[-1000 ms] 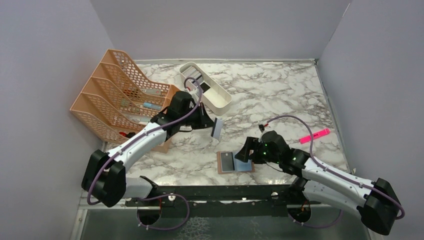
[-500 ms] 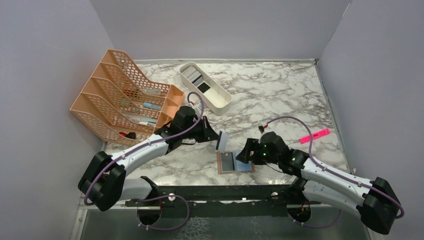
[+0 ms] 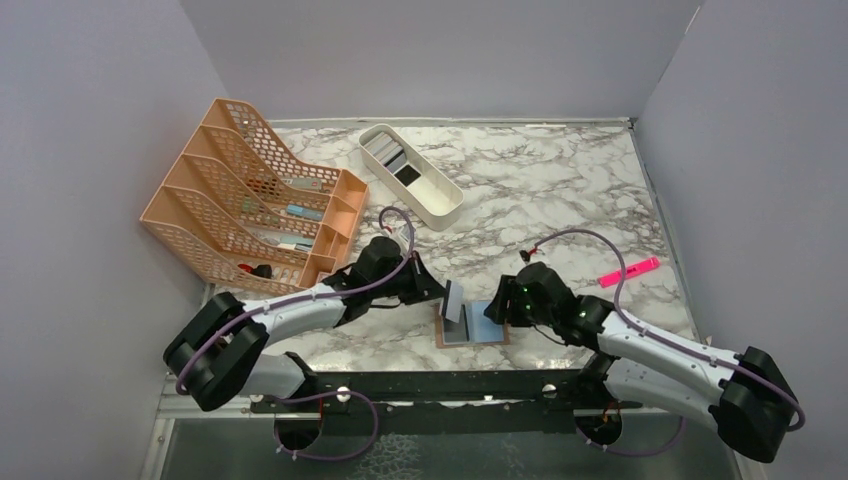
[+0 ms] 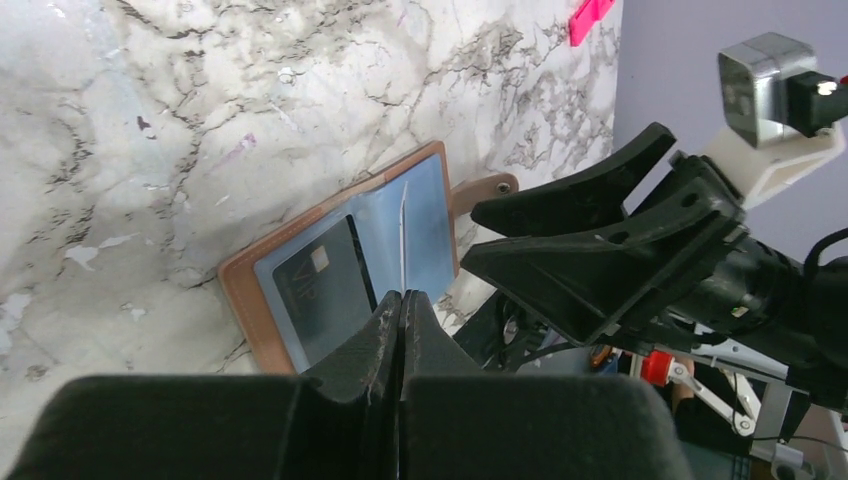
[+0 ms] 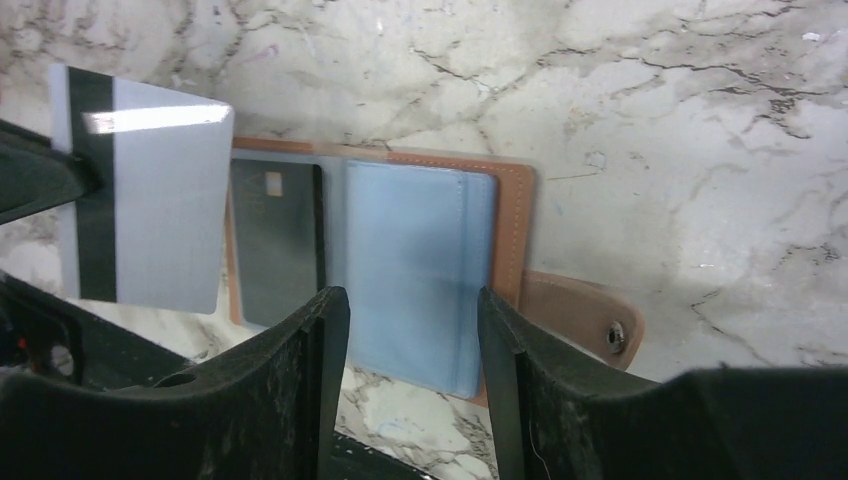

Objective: Put the credit cards into the card holder
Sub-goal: Insert the credit card into the card holder.

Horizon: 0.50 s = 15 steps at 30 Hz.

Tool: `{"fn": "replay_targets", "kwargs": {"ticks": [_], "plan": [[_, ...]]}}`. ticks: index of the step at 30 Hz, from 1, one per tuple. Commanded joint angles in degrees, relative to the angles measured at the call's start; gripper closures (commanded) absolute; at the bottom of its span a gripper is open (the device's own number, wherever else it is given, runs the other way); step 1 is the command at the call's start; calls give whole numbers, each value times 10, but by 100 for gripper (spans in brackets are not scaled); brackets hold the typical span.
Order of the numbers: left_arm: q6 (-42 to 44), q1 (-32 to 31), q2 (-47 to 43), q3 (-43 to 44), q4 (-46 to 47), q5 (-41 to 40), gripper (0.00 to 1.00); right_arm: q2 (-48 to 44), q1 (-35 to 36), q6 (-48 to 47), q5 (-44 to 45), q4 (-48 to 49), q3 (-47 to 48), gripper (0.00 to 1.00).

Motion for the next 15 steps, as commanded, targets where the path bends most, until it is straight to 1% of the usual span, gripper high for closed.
{"fn": "replay_targets", "kwargs": {"ticks": [1,5,9,15], "plan": [[-42,-21,19,-6,65,-50,100,34,3,-4,40,-15,11,46],[-65,-40,44,-9,95,-71,100,69,3,3,36,0,8,46],[-77,-47,64,-10,97,-86,100,97,3,20,31,7,6,42],[-92,-48,76,-17,99,-94,100,104,3,29,10,28,-5,44]]}}
